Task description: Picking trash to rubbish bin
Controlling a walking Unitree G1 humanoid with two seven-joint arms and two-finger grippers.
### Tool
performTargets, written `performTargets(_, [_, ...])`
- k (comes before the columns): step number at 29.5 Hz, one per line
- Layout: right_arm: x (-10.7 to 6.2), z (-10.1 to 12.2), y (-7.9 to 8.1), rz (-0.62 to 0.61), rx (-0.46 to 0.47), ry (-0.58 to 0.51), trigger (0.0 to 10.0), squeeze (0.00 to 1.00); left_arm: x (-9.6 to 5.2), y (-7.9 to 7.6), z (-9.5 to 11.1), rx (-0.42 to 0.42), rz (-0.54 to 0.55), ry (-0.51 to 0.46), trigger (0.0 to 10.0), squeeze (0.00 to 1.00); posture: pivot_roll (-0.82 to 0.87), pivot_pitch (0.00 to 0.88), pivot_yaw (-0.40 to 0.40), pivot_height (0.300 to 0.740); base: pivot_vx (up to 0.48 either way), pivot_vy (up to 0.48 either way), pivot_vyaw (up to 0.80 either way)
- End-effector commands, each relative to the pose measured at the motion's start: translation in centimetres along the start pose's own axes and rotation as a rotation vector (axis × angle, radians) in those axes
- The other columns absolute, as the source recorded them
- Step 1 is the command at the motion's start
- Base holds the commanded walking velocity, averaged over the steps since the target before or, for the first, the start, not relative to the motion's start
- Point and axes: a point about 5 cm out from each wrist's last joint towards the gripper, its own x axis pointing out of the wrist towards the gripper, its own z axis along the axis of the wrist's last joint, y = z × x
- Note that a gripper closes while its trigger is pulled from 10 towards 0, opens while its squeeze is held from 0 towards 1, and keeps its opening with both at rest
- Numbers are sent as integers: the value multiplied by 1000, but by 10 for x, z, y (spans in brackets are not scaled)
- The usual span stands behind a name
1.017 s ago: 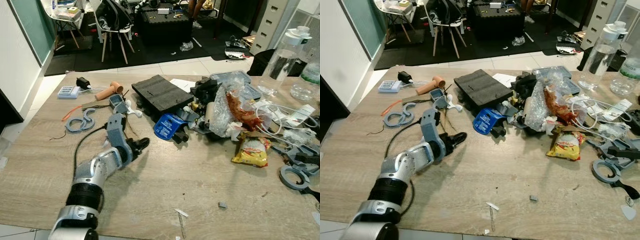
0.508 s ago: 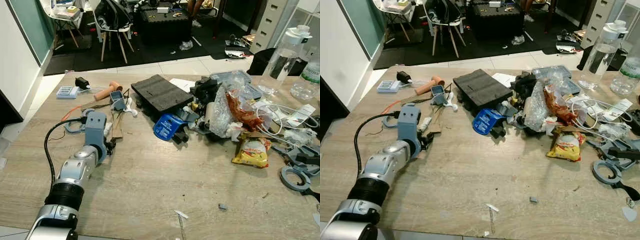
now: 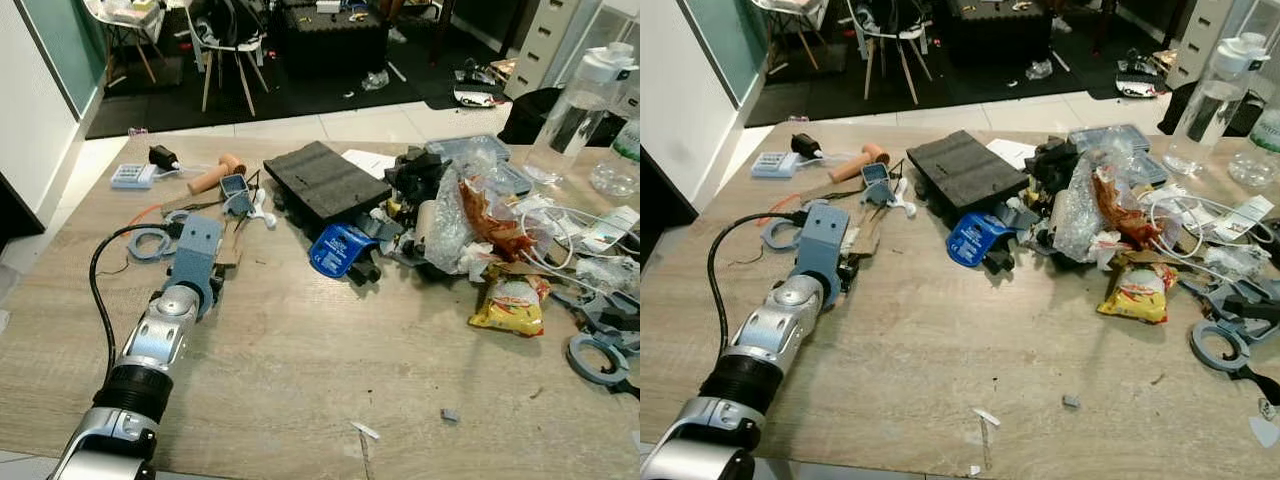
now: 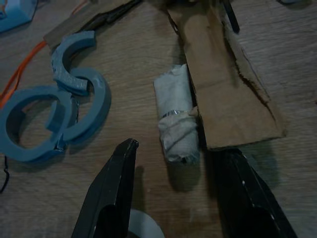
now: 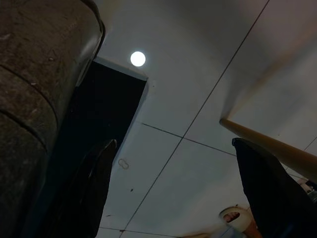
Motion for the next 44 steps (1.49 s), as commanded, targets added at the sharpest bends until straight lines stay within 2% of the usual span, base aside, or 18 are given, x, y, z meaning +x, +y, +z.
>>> performTargets(1, [0, 6, 17, 61, -13, -17, 10000, 0, -1, 2, -6, 26, 0, 6, 10000, 0, -40, 35, 53, 740, 0, 0, 0])
performTargets(7, [0, 6, 16, 59, -17, -18, 10000, 0, 1, -7, -6, -24, -46, -18, 10000, 0, -42, 30, 52, 740, 0, 0, 0])
performTargets(20, [0, 7, 16, 54, -22, -20, 10000, 0, 2, -20, -8, -2, -82, -41, 10000, 0, -50, 18, 52, 740, 0, 0, 0])
performTargets(27, [0, 7, 16, 54, -23, -20, 10000, 0, 3, -21, -11, 15, -70, -33, 10000, 0, -53, 15, 55, 740, 0, 0, 0])
performTargets(30, [0, 7, 16, 54, -22, -20, 10000, 0, 5, -19, -18, 29, -22, 9, 10000, 0, -54, 16, 57, 740, 0, 0, 0])
performTargets(36, [0, 7, 17, 54, -17, -18, 10000, 0, 9, -18, -26, -15, 35, 63, 10000, 0, -57, 18, 58, 740, 0, 0, 0])
performTargets(44, [0, 7, 16, 52, -13, -17, 10000, 0, 15, -27, -19, -83, 25, 65, 10000, 0, -67, 26, 56, 740, 0, 0, 0])
